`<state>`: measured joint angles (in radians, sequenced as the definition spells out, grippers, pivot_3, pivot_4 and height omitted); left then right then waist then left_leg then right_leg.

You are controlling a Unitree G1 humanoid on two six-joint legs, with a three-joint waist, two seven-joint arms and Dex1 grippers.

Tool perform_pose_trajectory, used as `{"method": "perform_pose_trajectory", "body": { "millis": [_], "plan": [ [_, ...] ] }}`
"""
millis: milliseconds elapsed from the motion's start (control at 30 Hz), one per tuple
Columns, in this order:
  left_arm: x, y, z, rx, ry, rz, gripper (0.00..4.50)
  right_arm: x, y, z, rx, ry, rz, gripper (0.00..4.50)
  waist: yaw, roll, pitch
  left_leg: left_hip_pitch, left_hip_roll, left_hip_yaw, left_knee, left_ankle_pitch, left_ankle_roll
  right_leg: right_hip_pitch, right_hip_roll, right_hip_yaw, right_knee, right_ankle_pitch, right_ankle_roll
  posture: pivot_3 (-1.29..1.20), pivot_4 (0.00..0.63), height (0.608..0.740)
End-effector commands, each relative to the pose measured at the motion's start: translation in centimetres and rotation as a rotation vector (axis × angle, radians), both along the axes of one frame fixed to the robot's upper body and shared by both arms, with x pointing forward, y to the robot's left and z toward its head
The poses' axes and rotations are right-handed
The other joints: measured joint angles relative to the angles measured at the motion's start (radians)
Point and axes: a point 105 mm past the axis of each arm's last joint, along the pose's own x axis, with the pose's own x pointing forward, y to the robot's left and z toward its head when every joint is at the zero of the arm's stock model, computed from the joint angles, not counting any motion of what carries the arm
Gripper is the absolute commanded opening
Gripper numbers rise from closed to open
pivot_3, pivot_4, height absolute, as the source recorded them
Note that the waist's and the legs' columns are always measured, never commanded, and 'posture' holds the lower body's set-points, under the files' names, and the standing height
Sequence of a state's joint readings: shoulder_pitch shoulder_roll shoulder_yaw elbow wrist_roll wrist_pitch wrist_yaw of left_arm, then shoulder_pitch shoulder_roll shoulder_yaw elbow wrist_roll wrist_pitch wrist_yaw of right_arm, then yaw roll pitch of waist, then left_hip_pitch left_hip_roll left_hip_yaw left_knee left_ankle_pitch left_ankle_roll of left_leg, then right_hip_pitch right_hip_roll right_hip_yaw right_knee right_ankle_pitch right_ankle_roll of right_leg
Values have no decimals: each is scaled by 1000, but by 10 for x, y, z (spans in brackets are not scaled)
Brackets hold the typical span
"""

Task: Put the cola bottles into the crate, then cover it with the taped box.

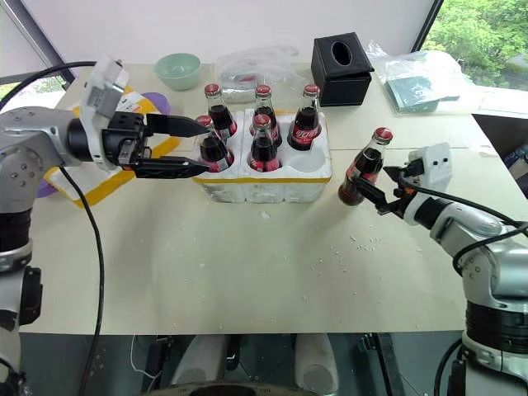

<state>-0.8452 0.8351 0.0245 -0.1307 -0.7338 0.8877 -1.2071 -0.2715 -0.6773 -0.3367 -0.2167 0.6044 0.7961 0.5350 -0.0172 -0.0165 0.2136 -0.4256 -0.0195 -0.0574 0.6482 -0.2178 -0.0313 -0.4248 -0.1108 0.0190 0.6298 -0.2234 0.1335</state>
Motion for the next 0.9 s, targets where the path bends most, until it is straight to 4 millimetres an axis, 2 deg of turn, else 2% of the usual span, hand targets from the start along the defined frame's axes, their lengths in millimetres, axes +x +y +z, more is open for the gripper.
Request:
{"method": "perform_pose_trajectory", "body": {
  "millis": [33,167,233,333,500,633,700,833,900],
  "plan": [
    [-11,-1,12,-10,-48,-17,4500,9,9,8,3,-55,30,4448,-1,0,0,0,0,0,0,0,0,0,0,0,0,0,0,0,150,737],
    [-12,-4,10,-8,-44,-22,4500,18,15,6,17,-60,43,4448,-1,0,0,0,0,0,0,0,0,0,0,0,0,0,0,0,150,737],
    [-13,-4,10,-8,-41,-23,4500,20,17,7,43,-71,50,3933,-1,0,0,0,0,0,0,0,0,0,0,0,0,0,0,0,150,737],
    [-14,-5,8,-8,-39,-24,4500,20,18,9,51,-76,59,2811,-1,0,0,0,0,0,0,0,0,0,0,0,0,0,0,0,150,737],
    [-15,-4,8,-13,-37,-20,4500,17,13,16,34,-88,53,2813,-1,0,0,0,0,0,0,0,0,0,0,0,0,0,0,0,150,737],
    [-14,-3,8,-19,-37,-12,4500,17,2,43,-1,-161,36,2813,1,1,0,0,0,0,0,0,0,0,0,0,0,0,0,0,150,737],
    [-13,-3,8,-20,-36,-11,4500,18,4,67,4,-222,51,2813,1,1,1,0,0,0,0,0,0,0,0,0,0,0,0,0,150,737],
    [-12,-3,7,-21,-35,-9,4500,17,23,111,46,-332,133,2813,-13,2,1,0,0,0,0,0,0,-1,0,0,0,0,0,0,150,737],
    [-12,-3,7,-23,-37,-8,4500,15,42,129,72,-377,213,2813,-16,2,1,0,1,-1,-1,0,0,-1,1,0,0,0,0,0,150,737]
  ]
}}
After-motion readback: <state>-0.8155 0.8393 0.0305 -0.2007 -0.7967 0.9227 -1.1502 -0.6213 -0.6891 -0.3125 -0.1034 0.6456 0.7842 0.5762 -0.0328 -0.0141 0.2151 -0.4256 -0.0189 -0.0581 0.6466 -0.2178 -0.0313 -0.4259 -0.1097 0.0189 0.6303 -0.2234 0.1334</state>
